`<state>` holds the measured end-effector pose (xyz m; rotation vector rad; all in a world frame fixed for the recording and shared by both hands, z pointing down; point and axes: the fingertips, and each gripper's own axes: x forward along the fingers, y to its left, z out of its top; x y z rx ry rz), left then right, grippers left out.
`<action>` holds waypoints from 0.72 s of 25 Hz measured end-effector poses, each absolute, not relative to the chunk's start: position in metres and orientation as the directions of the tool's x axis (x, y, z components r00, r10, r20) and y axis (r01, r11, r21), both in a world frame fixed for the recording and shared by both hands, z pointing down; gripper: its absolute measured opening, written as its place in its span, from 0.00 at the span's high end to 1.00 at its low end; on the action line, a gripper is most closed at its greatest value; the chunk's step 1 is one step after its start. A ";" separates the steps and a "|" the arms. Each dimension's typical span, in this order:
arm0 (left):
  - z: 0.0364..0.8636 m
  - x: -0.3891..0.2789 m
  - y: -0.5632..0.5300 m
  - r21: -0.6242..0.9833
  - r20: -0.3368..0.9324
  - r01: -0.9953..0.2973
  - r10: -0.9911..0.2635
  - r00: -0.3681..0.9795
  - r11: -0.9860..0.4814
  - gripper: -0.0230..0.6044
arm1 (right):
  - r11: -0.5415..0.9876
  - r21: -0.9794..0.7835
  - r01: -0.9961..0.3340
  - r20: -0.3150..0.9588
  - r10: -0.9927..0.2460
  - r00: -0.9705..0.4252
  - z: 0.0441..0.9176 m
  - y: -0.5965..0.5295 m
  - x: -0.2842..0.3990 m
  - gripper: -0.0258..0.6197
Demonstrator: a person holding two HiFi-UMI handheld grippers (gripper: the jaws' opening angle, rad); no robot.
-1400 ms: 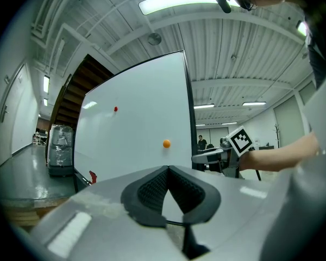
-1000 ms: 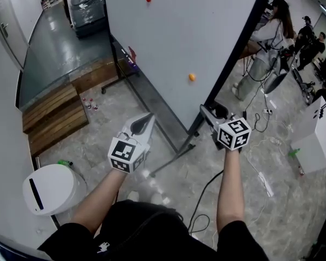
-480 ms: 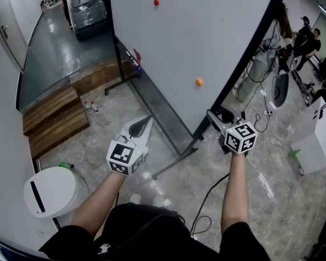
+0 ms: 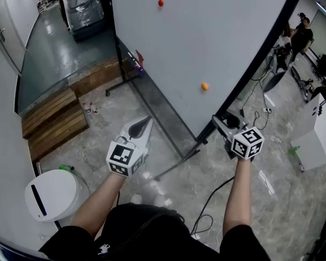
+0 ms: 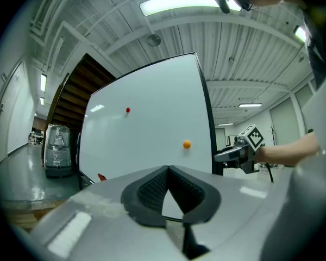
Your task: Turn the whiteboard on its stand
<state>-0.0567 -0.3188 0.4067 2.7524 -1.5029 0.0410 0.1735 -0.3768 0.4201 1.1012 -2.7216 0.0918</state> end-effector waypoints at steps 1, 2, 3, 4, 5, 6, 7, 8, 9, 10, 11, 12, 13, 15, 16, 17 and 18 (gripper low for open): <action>0.406 -0.058 -0.319 -0.008 0.024 -0.841 -0.841 0.540 -0.541 0.96 | 0.719 0.016 -0.695 0.211 -0.682 -0.701 0.421 -0.376 0.174 0.66; 0.406 -0.059 -0.320 -0.007 0.022 -0.842 -0.842 0.540 -0.540 0.96 | 0.718 0.012 -0.696 0.210 -0.682 -0.700 0.421 -0.376 0.175 0.66; 0.406 -0.059 -0.320 -0.007 0.020 -0.842 -0.842 0.539 -0.539 0.96 | 0.717 0.009 -0.697 0.206 -0.684 -0.700 0.422 -0.376 0.176 0.66; 0.407 -0.059 -0.320 -0.006 0.019 -0.842 -0.842 0.539 -0.539 0.96 | 0.716 0.008 -0.698 0.201 -0.685 -0.700 0.422 -0.376 0.177 0.66; 0.407 -0.059 -0.320 -0.006 0.019 -0.842 -0.842 0.539 -0.540 0.96 | 0.715 0.009 -0.699 0.194 -0.687 -0.700 0.422 -0.376 0.177 0.66; 0.408 -0.059 -0.320 -0.006 0.019 -0.842 -0.841 0.540 -0.540 0.96 | 0.713 0.010 -0.701 0.187 -0.690 -0.699 0.422 -0.376 0.176 0.66; 0.408 -0.059 -0.320 -0.005 0.018 -0.841 -0.841 0.541 -0.541 0.96 | 0.709 0.010 -0.705 0.181 -0.694 -0.696 0.422 -0.377 0.176 0.66; 0.408 -0.059 -0.321 -0.005 0.017 -0.840 -0.840 0.542 -0.542 0.96 | 0.705 0.010 -0.709 0.177 -0.699 -0.693 0.422 -0.377 0.176 0.66; 0.408 -0.060 -0.321 -0.004 0.017 -0.840 -0.839 0.543 -0.543 0.96 | 0.700 0.011 -0.714 0.174 -0.704 -0.688 0.422 -0.377 0.176 0.66; 0.407 -0.060 -0.321 -0.004 0.016 -0.838 -0.838 0.545 -0.545 0.96 | 0.696 0.012 -0.718 0.174 -0.708 -0.684 0.422 -0.377 0.176 0.66; 0.407 -0.060 -0.320 -0.004 0.016 -0.837 -0.837 0.547 -0.547 0.96 | 0.692 0.013 -0.722 0.174 -0.712 -0.680 0.422 -0.376 0.177 0.66; 0.406 -0.060 -0.319 -0.004 0.016 -0.836 -0.836 0.549 -0.549 0.96 | 0.687 0.017 -0.727 0.175 -0.717 -0.674 0.421 -0.376 0.177 0.65; 0.406 -0.060 -0.319 -0.004 0.015 -0.835 -0.835 0.551 -0.551 0.96 | 0.680 0.023 -0.733 0.176 -0.725 -0.666 0.421 -0.375 0.178 0.65; 0.405 -0.060 -0.320 -0.003 0.011 -0.832 -0.832 0.554 -0.554 0.96 | 0.663 0.039 -0.747 0.179 -0.741 -0.648 0.421 -0.375 0.177 0.64; 0.405 -0.061 -0.321 -0.002 0.009 -0.831 -0.831 0.557 -0.557 0.96 | 0.658 0.041 -0.752 0.179 -0.745 -0.642 0.422 -0.375 0.175 0.61; 0.406 -0.061 -0.322 -0.001 0.006 -0.829 -0.829 0.560 -0.560 0.96 | 0.655 0.037 -0.755 0.176 -0.748 -0.640 0.423 -0.375 0.173 0.59; 0.406 -0.061 -0.324 0.001 0.004 -0.826 -0.826 0.564 -0.564 0.96 | 0.651 0.031 -0.759 0.173 -0.751 -0.637 0.423 -0.376 0.171 0.56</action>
